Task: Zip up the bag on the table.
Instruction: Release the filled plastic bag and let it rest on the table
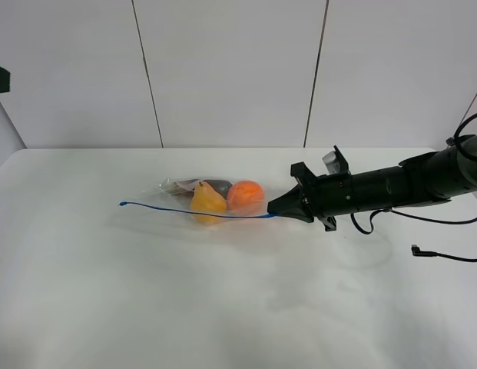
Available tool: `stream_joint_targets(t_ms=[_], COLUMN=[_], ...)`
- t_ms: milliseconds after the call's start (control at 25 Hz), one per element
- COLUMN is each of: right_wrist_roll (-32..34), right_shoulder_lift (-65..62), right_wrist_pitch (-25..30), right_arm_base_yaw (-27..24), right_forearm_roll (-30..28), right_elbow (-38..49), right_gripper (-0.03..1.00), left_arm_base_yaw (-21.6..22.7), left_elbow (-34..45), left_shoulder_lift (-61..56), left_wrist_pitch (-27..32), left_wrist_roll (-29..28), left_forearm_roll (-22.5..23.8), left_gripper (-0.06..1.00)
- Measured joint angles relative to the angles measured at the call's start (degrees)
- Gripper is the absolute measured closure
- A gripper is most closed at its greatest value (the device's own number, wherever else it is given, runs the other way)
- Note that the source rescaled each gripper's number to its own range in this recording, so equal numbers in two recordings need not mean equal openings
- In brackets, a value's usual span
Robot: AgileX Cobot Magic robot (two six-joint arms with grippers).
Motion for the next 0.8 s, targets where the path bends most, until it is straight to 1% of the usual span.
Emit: stream_joint_targets(t_ms=[160, 320, 600, 800], right_wrist_roll=[-0.08, -0.19, -0.26, -0.33], right_shoulder_lift=[0.0, 0.0, 0.0, 0.0], right_wrist_pitch=[-0.05, -0.18, -0.36, -0.66], right_arm_base_yaw=[0.0, 0.0, 0.0, 0.0], right_forearm_roll=[-0.09, -0.16, -0.64, -1.0], right_elbow=[0.0, 0.0, 0.0, 0.0], right_gripper=[0.97, 0.97, 0.97, 0.97], left_arm_base_yaw=[0.0, 0.0, 0.0, 0.0], left_elbow=[1.98, 5.19, 11.32, 14.32], left_shoulder_lift=[-7.75, -16.41, -30.69, -37.26], left_wrist_pitch=[3.44, 6.36, 10.6, 17.54], left_wrist_roll=[2.11, 2.48, 0.21, -0.55], left_forearm_roll=[-0.06, -0.06, -0.52, -0.63], left_gripper=[-0.06, -0.06, -0.06, -0.06])
